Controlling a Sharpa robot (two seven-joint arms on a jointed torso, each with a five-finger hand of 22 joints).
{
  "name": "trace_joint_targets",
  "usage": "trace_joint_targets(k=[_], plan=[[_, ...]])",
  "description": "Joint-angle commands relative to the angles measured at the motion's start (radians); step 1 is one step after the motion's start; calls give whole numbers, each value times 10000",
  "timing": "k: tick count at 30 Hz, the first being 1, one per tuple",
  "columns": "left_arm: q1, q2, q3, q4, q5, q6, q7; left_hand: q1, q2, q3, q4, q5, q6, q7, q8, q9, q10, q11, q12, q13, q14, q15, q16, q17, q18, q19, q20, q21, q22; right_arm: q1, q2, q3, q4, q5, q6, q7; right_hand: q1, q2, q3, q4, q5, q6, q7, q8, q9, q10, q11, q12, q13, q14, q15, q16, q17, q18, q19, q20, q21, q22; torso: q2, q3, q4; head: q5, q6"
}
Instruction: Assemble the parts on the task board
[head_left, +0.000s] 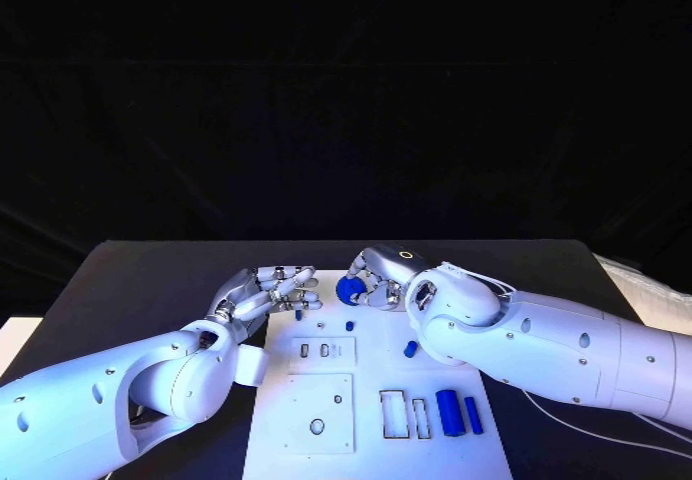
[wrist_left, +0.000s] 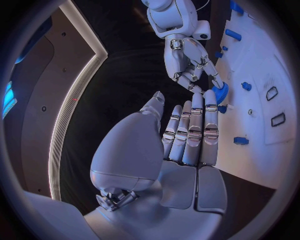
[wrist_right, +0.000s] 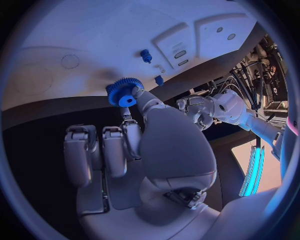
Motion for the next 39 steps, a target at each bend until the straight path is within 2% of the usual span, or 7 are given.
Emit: trace_joint_targets(k=[1, 5, 10, 18, 24, 31, 39], plan=[[7, -5, 7, -17, 9, 163, 173, 0, 94, -9, -54, 23, -12, 62, -38, -10, 0, 73, -38, -10, 25, 56, -66, 10, 92, 73, -1, -60, -13, -70, 209, -18, -190, -66, 156, -68, -70, -11, 55, -5, 56, 466, -252, 130, 94, -34, -8, -42, 424, 770, -33, 12, 1309, -178, 232, -78, 30, 1456, 7, -8, 15, 18, -23], [7, -7, 8, -31, 9, 170, 197, 10, 104, -6, -68, 23, -8, 57, -41, -9, 7, 71, -43, -9, 27, 55, -75, 20, 93, 76, -1, -67, -17, -138, 462, -48, -382, -253, 216, -238, -94, -28, 76, -8, 63, 443, -244, 103, 86, -58, -2, -91, 390, 761, -29, -11, 1267, -176, 226, -76, 26, 1448, 11, -4, 14, 109, -37], [7, -5, 8, -31, 9, 178, 204, 10, 104, -6, -68, 23, -8, 57, -41, -9, 7, 71, -43, -9, 27, 55, -75, 20, 93, 76, -1, -67, -17, -170, 745, -99, -546, -383, 503, -411, -145, -73, 108, -14, 34, 402, -223, 53, 70, -88, 15, -155, 351, 753, -18, -32, 1236, -171, 211, -69, 17, 1428, 10, -8, 3, 118, -58], [8, 12, 8, 0, 9, 192, 199, 10, 104, -6, -68, 23, -8, 57, -41, -9, 7, 71, -43, -9, 27, 55, -75, 20, 93, 76, -1, -67, -17, -215, 1041, -145, -850, -432, 736, -559, -260, -166, 137, -15, -106, 336, -184, -37, 43, -167, 47, -314, 247, 742, 8, -62, 1192, -164, 185, -49, 2, 1395, 9, 11, -11, 156, -77], [9, 13, 9, 23, 9, 204, 188, 13, 109, -6, -77, 23, -6, 58, -43, -9, 10, 70, -47, -8, 27, 54, -82, 27, 93, 78, -1, -72, -19, -228, 1111, -153, -1003, -697, 548, -894, -366, -261, 160, -2, -168, 150, -111, -188, -22, -313, 105, -594, 44, 732, 52, -92, 1149, -153, 150, -16, -21, 1347, 3, 7, -16, 145, -76], [9, 11, 9, 25, 9, 215, 175, 13, 109, -6, -77, 23, -6, 58, -43, -9, 10, 70, -47, -8, 27, 54, -82, 27, 93, 78, -1, -72, -19, -232, 1107, -155, -1060, -837, 417, -1169, -435, -311, 177, 17, -241, 37, -66, -279, -67, -328, 144, -640, 22, 725, 86, -116, 1115, -149, 136, 15, -30, 1330, 8, 20, -32, 140, -76], [8, 26, 8, 9, 9, 247, 155, 13, 109, -6, -77, 23, -6, 58, -43, -9, 10, 70, -47, -8, 27, 54, -82, 27, 93, 78, -1, -72, -19, -235, 1102, -155, -1063, -880, -92, -1226, -483, -354, 205, 34, -254, -88, -20, -377, -110, -385, 183, -750, -48, 714, 119, -147, 1069, -145, 126, 46, -38, 1317, 6, 21, -29, 109, -71]])
